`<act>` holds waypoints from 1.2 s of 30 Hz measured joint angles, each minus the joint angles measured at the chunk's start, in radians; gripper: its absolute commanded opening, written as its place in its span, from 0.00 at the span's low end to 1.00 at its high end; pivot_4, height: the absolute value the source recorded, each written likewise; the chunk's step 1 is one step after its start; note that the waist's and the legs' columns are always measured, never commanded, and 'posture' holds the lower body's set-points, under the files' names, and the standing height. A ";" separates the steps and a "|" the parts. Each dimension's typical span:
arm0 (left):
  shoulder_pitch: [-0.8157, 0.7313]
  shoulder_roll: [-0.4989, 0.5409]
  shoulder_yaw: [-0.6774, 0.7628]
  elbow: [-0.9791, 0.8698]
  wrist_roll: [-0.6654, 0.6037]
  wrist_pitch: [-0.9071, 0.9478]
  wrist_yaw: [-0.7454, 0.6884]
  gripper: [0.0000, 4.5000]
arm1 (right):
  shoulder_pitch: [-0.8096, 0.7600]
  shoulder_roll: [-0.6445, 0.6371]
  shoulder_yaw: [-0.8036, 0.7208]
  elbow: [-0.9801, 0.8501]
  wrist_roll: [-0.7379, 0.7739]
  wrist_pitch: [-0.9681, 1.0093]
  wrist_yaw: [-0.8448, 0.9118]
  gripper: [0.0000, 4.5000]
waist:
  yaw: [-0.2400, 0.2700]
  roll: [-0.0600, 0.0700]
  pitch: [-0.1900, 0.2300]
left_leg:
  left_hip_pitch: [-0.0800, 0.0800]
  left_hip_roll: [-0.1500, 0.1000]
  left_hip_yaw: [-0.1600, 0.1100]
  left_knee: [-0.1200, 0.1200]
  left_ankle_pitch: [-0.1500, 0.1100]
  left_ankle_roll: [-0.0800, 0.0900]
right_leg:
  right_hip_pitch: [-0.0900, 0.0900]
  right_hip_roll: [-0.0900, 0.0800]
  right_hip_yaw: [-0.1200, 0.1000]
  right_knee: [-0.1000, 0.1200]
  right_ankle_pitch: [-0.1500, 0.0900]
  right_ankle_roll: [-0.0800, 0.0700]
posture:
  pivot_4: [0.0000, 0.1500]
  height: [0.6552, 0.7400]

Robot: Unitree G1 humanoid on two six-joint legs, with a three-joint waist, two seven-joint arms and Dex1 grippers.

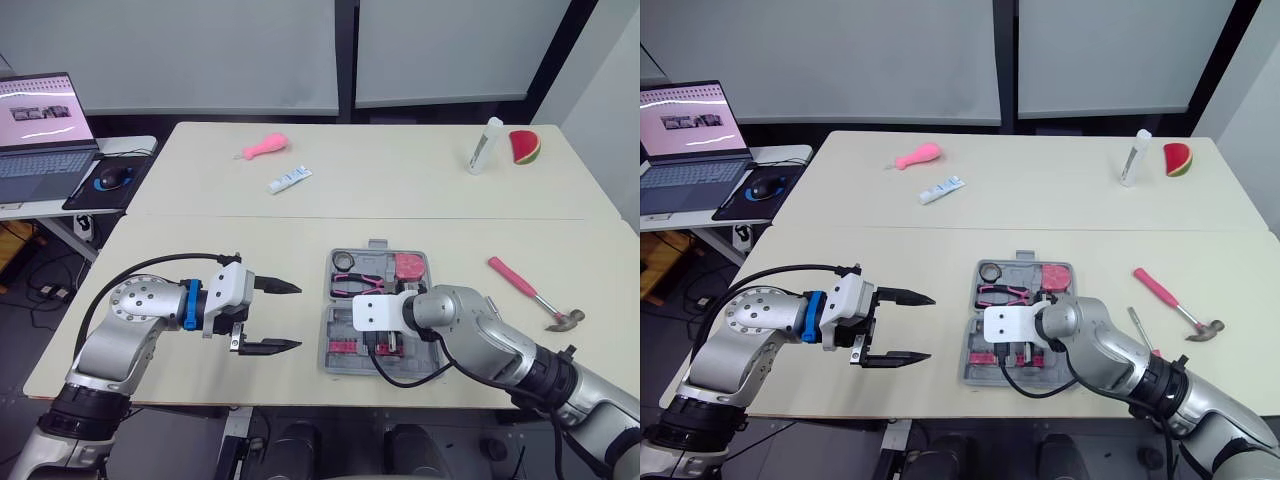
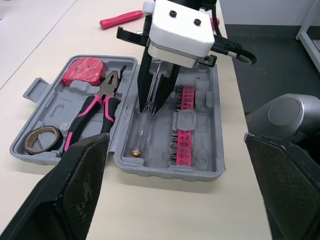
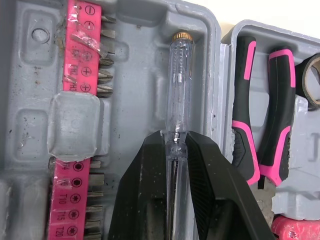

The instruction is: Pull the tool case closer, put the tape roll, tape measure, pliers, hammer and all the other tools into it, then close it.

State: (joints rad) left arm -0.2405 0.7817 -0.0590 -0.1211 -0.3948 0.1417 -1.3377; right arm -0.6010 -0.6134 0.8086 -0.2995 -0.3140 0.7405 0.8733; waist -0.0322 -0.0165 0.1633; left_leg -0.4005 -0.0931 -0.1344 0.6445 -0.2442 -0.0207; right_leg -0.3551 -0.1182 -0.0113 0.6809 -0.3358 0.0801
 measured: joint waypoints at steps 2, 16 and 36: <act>0.000 0.000 0.000 0.000 0.000 0.000 0.000 1.00 | 0.001 0.005 -0.001 0.005 -0.008 -0.003 0.000 0.08 | 0.000 0.000 0.000 | 0.000 0.000 0.000 0.000 0.000 0.000 | 0.000 0.000 0.000 0.000 0.000 0.000 | 1.00 1.00; 0.006 0.000 0.000 0.000 0.001 0.000 0.001 1.00 | 0.008 0.014 -0.040 0.018 -0.050 -0.032 0.012 0.33 | 0.000 0.000 0.000 | 0.000 0.000 0.000 0.000 0.000 0.000 | 0.000 0.000 0.000 0.000 0.000 0.000 | 1.00 1.00; -0.003 0.000 -0.002 0.000 0.003 0.000 -0.001 1.00 | 0.045 0.048 -0.083 0.025 -0.065 -0.037 0.016 0.00 | 0.000 0.000 0.000 | 0.000 0.000 0.000 0.000 0.000 0.000 | 0.000 0.000 0.000 0.000 0.000 0.000 | 1.00 1.00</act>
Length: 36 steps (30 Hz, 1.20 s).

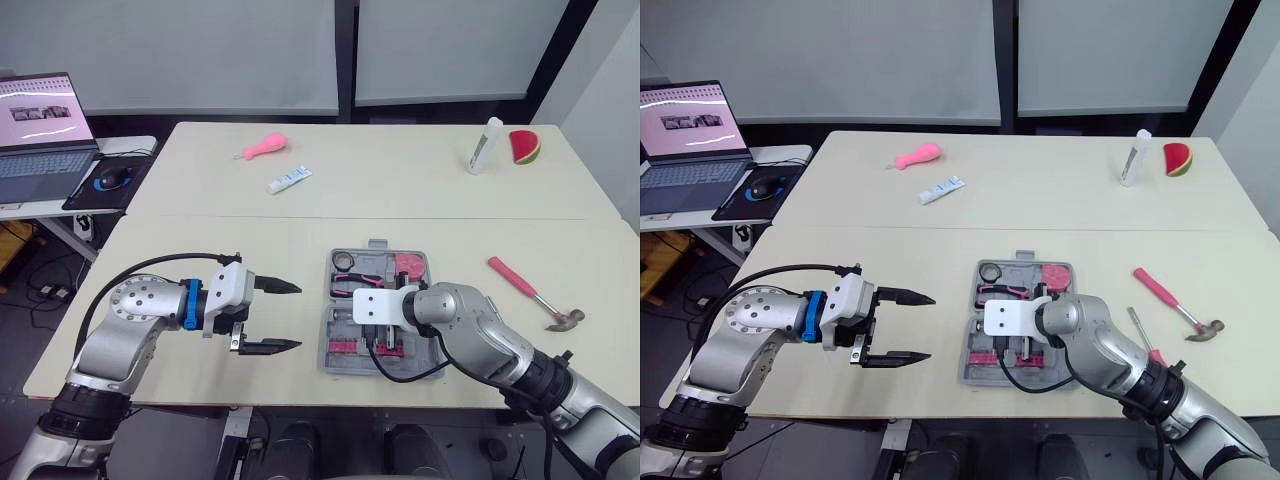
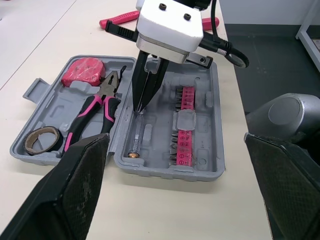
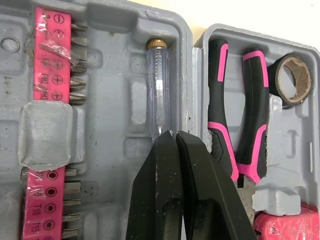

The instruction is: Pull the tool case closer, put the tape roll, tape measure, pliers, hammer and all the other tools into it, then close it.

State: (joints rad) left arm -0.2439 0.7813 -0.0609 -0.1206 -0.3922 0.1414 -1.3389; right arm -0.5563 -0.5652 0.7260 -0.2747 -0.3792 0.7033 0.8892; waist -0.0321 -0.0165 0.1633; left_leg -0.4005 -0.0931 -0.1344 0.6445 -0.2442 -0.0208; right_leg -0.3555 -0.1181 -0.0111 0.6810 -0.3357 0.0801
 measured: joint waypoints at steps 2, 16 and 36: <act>-0.004 0.000 -0.001 0.001 0.001 0.000 0.000 1.00 | 0.001 0.006 0.000 0.013 0.000 -0.004 -0.003 0.00 | 0.000 0.000 0.000 | 0.000 0.000 0.000 0.000 0.000 0.000 | 0.000 0.000 0.000 0.000 0.000 0.000 | 1.00 1.00; -0.004 0.000 -0.001 0.005 0.002 0.000 0.004 1.00 | 0.037 0.022 -0.025 0.045 -0.008 -0.042 -0.018 0.00 | 0.000 0.000 0.000 | 0.000 0.000 0.000 0.000 0.000 0.000 | 0.000 0.000 0.000 0.000 0.000 0.000 | 1.00 1.00; -0.017 0.156 0.209 0.231 -0.037 0.048 0.020 1.00 | 0.576 -0.358 -1.139 0.123 0.612 -0.399 0.328 0.57 | 0.000 0.000 0.000 | 0.002 0.001 0.002 -0.001 -0.003 0.004 | 0.004 0.000 0.000 -0.001 0.000 0.000 | 1.00 1.00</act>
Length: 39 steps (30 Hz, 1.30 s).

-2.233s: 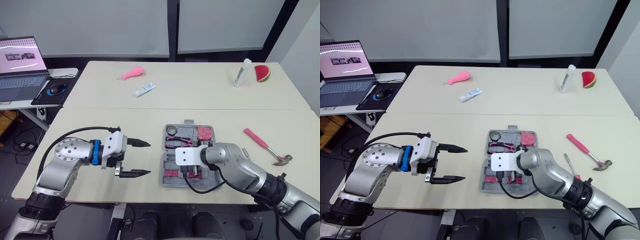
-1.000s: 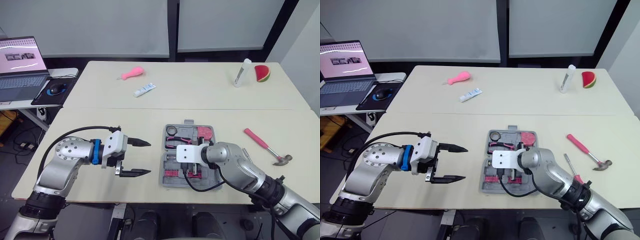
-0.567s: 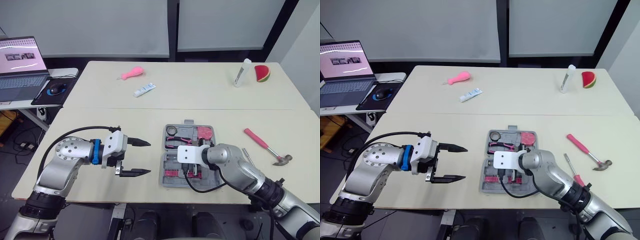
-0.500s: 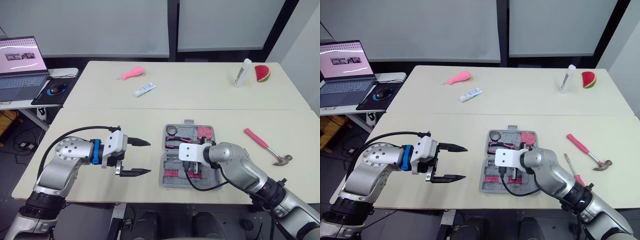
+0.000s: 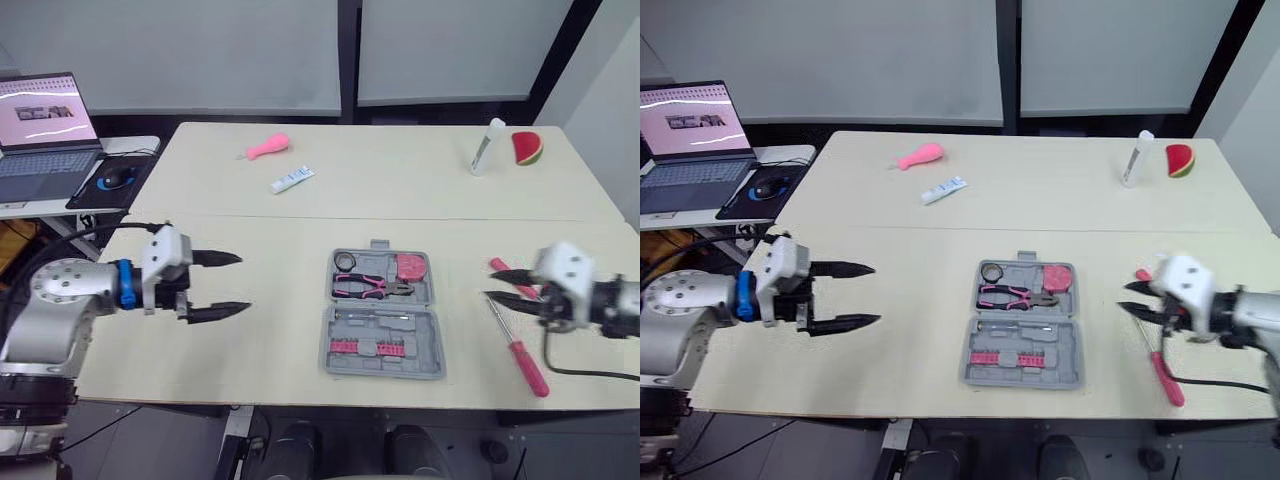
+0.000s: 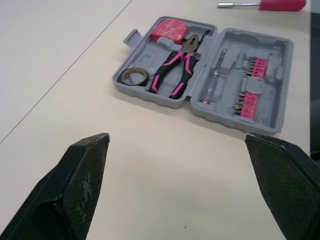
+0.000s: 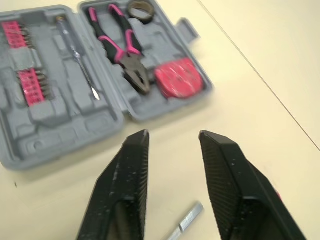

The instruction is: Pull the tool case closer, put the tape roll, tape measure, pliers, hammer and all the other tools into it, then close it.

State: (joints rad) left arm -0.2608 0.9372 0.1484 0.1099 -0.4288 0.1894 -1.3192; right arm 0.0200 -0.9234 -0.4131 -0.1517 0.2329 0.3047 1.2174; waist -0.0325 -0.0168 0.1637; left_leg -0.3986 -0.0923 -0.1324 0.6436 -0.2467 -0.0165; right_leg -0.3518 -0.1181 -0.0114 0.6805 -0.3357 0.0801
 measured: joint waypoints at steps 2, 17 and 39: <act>0.012 0.002 0.020 0.029 0.006 -0.007 0.013 1.00 | 0.047 -0.018 -0.066 0.093 0.008 -0.062 0.015 0.66 | -0.001 0.000 0.000 | 0.000 0.000 0.001 0.000 0.000 0.000 | 0.000 0.000 0.001 0.000 0.000 0.000 | 1.00 1.00; 0.071 -0.005 0.088 0.208 0.063 -0.133 0.092 1.00 | 0.080 -0.019 -0.246 0.480 0.053 -0.152 -0.152 0.99 | 0.001 0.000 0.000 | 0.000 0.000 0.001 0.000 0.000 0.000 | 0.000 -0.001 0.001 0.000 0.000 0.000 | 1.00 1.00; -0.313 -0.224 -0.183 -0.070 0.039 0.015 0.068 1.00 | 0.418 0.113 -0.350 0.155 0.084 -0.088 -0.271 0.99 | 0.014 0.000 0.000 | -0.001 -0.001 0.002 0.002 0.000 0.000 | 0.003 -0.002 -0.001 -0.001 0.000 0.001 | 1.00 1.00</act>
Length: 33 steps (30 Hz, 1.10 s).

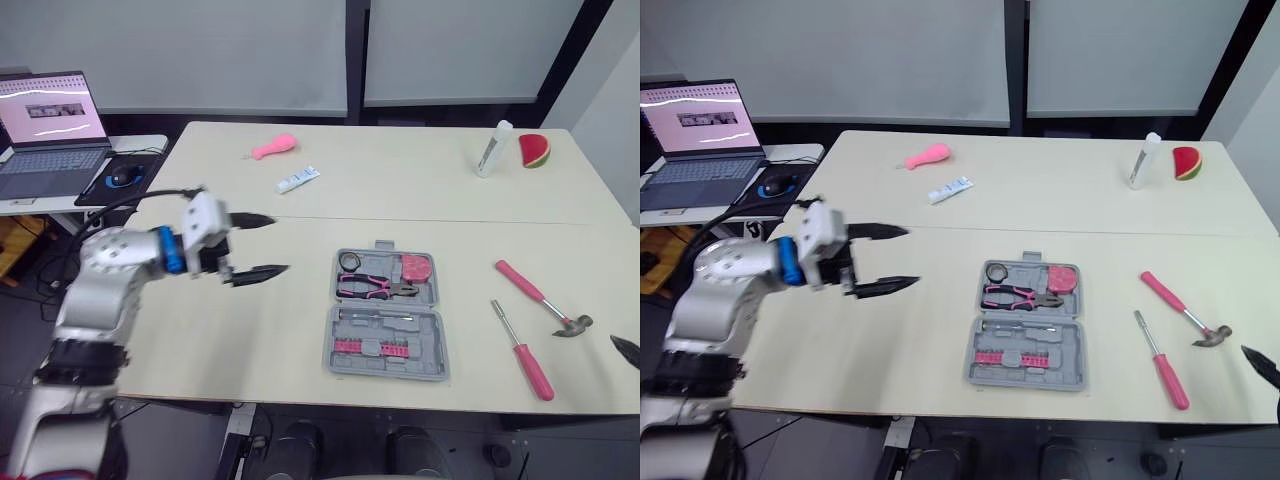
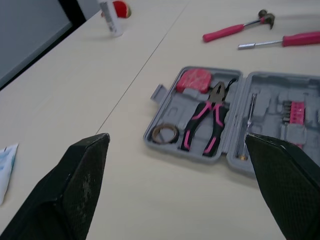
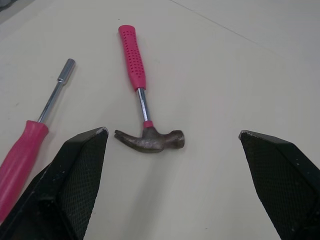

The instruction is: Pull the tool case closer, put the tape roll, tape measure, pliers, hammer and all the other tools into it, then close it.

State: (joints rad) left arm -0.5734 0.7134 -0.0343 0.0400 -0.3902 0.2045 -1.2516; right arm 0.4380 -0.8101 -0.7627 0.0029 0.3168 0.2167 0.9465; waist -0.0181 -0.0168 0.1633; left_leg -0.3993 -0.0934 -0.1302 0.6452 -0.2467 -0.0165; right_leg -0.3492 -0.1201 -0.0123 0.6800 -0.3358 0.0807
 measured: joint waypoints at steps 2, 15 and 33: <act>-0.065 -0.041 -0.052 -0.018 -0.005 0.027 -0.028 1.00 | 0.028 0.005 -0.001 -0.032 0.000 0.008 -0.003 0.99 | -0.008 0.000 0.000 | 0.001 0.000 0.001 0.000 0.000 0.000 | 0.000 0.000 0.001 0.000 0.000 0.000 | 1.00 1.00; -0.096 -0.149 -0.138 -0.077 -0.004 0.021 -0.067 1.00 | -0.355 -0.135 0.311 0.223 -0.107 -0.018 0.019 0.99 | -0.031 -0.001 0.000 | 0.003 0.001 0.001 0.001 0.002 -0.003 | 0.003 0.002 0.001 -0.001 0.000 0.000 | 1.00 1.00; 0.049 -0.097 -0.120 -0.245 -0.007 0.097 0.019 1.00 | -0.922 -0.091 0.711 0.963 -0.355 -0.155 -0.005 0.79 | -0.015 0.000 0.000 | 0.001 0.001 0.002 0.001 0.003 -0.004 | 0.001 0.001 0.001 -0.001 0.000 0.000 | 1.00 1.00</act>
State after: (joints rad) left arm -0.5244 0.6163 -0.1543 -0.2051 -0.3974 0.3018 -1.2321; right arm -0.4842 -0.9014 -0.0513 0.9661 -0.0384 0.0619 0.9418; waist -0.0328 -0.0165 0.1635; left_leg -0.3983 -0.0924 -0.1286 0.6462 -0.2440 -0.0209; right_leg -0.3478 -0.1192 -0.0114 0.6785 -0.3357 0.0808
